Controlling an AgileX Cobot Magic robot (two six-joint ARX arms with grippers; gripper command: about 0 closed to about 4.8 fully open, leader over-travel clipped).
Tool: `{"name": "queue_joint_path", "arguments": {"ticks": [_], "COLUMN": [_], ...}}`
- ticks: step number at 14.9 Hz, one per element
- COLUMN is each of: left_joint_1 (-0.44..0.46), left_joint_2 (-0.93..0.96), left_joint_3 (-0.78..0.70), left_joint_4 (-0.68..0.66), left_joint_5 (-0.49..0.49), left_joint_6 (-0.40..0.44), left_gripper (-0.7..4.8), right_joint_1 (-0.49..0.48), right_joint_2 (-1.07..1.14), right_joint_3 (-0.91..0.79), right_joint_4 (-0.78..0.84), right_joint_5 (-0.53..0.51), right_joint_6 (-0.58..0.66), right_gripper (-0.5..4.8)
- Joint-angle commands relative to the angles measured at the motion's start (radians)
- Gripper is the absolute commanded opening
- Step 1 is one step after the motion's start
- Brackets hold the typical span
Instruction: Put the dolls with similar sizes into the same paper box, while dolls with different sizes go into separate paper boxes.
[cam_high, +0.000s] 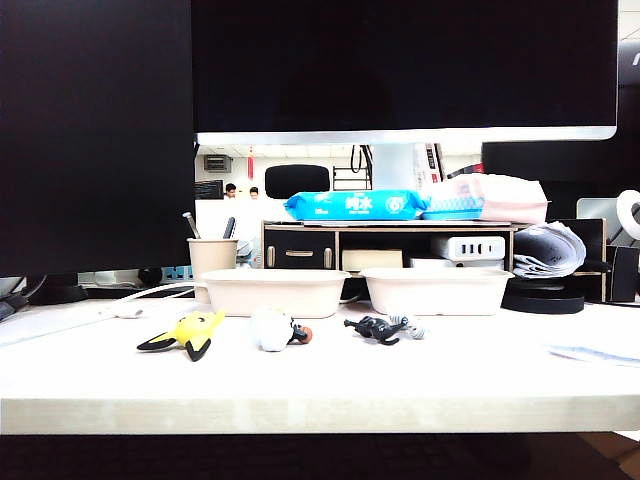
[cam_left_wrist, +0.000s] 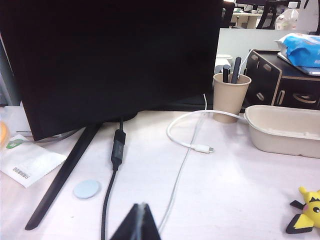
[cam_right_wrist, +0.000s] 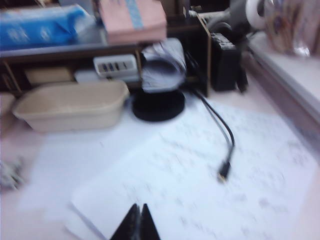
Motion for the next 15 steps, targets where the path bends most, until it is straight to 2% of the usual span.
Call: {"name": "queue_joint_path", "arguments": {"ticks": [1, 3, 4, 5, 6, 7, 9, 10, 11, 12, 13, 14, 15], "left_joint_1": [0.001, 0.001, 0.001, 0.001, 0.001, 0.001, 0.001, 0.001, 0.0, 0.0, 0.0, 0.0, 0.0], "left_joint_2": [0.0, 0.0, 0.0, 0.001, 0.013, 0.027, 0.129, 0.222, 0.318, 0.411, 0.506, 0.595, 0.68], "left_joint_3": [0.039, 0.118, 0.198, 0.256, 0.327, 0.366, 0.469, 0.522, 0.57, 0.615, 0.655, 0.689, 0.713], "left_joint_4": [0.078, 0.072, 0.039, -0.003, -0.039, -0.047, -0.046, -0.045, -0.046, -0.046, -0.046, -0.048, -0.046], "left_joint_5": [0.034, 0.078, 0.079, 0.078, 0.068, 0.065, 0.06, 0.063, 0.084, 0.143, 0.27, 0.431, 0.558], "left_joint_6": [-0.058, -0.051, -0.051, -0.051, -0.05, -0.048, -0.048, -0.05, -0.073, -0.129, -0.196, -0.253, -0.317], "left_gripper": [0.67, 0.68, 0.71, 1.06, 1.62, 1.62, 1.62, 1.78, 2.53, 3.58, 4.49, 4.72, 4.71], "right_joint_1": [0.0, 0.0, 0.0, 0.0, 0.0, 0.0, 0.0, 0.001, 0.001, 0.002, 0.003, 0.003, 0.005], "right_joint_2": [0.0, 0.0, 0.011, 0.039, 0.134, 0.196, 0.421, 0.524, 0.615, 0.681, 0.736, 0.791, 0.838], "right_joint_3": [0.151, 0.285, 0.384, 0.449, 0.558, 0.62, 0.843, 0.935, 1.001, 1.047, 1.074, 1.094, 1.103], "right_joint_4": [-0.061, -0.107, -0.109, -0.125, -0.121, -0.117, -0.13, -0.144, -0.15, -0.15, -0.151, -0.175, -0.207], "right_joint_5": [-0.025, -0.016, -0.006, 0.013, 0.008, 0.004, -0.048, -0.095, -0.186, -0.294, -0.378, -0.463, -0.526], "right_joint_6": [0.006, -0.059, -0.136, -0.161, -0.16, -0.16, -0.159, -0.151, -0.148, -0.143, -0.103, -0.07, -0.055], "right_gripper": [-0.07, -0.06, -0.06, -0.03, 0.24, 0.29, 1.2, 1.49, 1.6, 2.02, 2.57, 3.26, 3.39]}}
